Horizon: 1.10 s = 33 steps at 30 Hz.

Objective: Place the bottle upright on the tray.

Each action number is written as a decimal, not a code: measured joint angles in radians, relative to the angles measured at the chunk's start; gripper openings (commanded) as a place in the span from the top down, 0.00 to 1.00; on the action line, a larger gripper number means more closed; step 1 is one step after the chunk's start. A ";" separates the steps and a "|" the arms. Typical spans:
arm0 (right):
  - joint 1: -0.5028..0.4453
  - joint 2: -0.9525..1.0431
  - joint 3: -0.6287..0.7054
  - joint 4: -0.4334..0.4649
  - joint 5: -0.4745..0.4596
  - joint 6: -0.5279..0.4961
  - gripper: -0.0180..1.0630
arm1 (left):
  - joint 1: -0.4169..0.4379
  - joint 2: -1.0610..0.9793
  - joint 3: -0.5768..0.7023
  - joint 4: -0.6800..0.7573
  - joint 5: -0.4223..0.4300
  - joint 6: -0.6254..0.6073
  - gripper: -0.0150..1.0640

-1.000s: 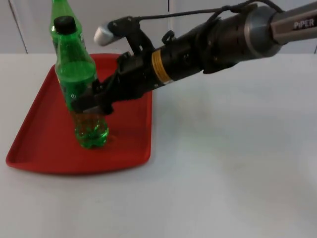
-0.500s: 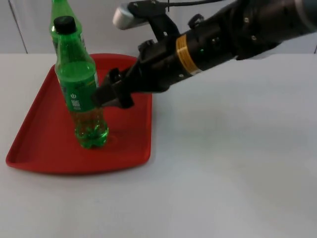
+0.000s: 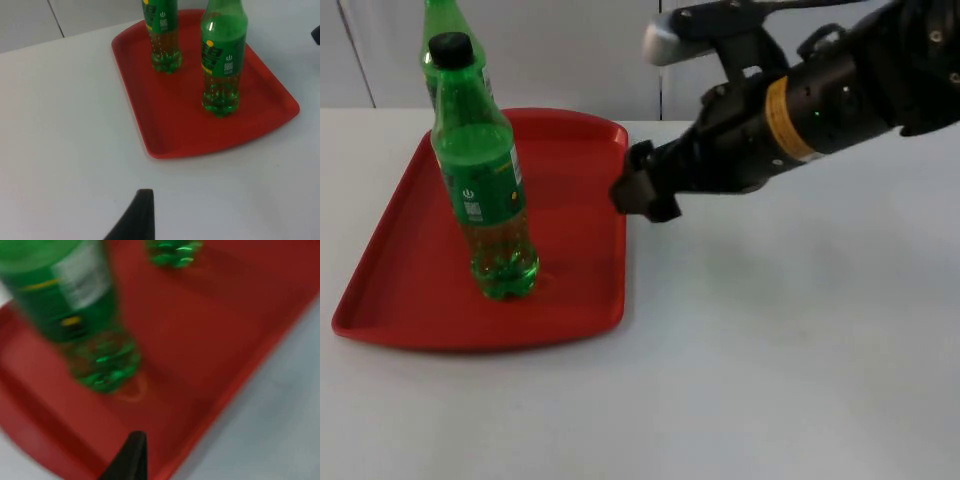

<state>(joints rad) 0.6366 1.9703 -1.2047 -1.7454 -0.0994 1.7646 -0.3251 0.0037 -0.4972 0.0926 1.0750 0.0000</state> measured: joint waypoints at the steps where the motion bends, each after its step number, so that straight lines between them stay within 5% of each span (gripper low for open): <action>1: 0.000 0.000 0.000 0.000 0.000 0.000 0.01 | 0.000 0.000 0.000 0.000 0.000 0.000 0.01; 8: -0.034 -0.015 0.013 0.002 0.047 0.115 0.01 | 0.000 0.000 0.000 0.000 0.000 0.000 0.01; 12: -0.034 -0.074 0.013 0.004 0.069 0.023 0.01 | 0.000 0.000 0.000 0.000 0.000 0.000 0.01; 19: -0.034 -0.284 0.013 0.002 0.297 -0.149 0.01 | 0.000 0.000 0.000 0.000 0.000 0.000 0.01; 22: -0.034 -0.359 0.013 0.072 0.368 -0.221 0.01 | 0.000 0.000 0.000 0.000 0.000 0.000 0.01; 25: -0.034 -0.434 0.007 0.393 0.491 -0.452 0.01 | 0.000 0.000 0.000 0.000 0.000 0.000 0.01; 26: -0.034 -0.434 0.007 0.393 0.491 -0.452 0.01 | 0.000 0.000 0.000 0.000 0.000 0.000 0.01; 27: -0.034 -0.451 0.007 0.580 0.572 -0.591 0.01 | 0.000 0.000 0.000 0.000 0.000 0.000 0.01; 31: -0.037 -0.455 0.007 1.075 0.695 -1.009 0.01 | 0.000 0.000 0.000 0.000 0.000 0.000 0.01; 32: -0.037 -0.455 0.007 1.075 0.695 -1.009 0.01 | 0.000 0.000 0.000 0.000 0.000 0.000 0.01; 33: -0.037 -0.455 0.009 1.183 0.702 -1.111 0.01 | 0.000 0.000 0.000 0.000 0.000 0.000 0.01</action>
<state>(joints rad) 0.5998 1.5149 -1.1956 -0.5619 0.6030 0.6534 -0.3251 0.0037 -0.4972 0.0926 1.0750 0.0000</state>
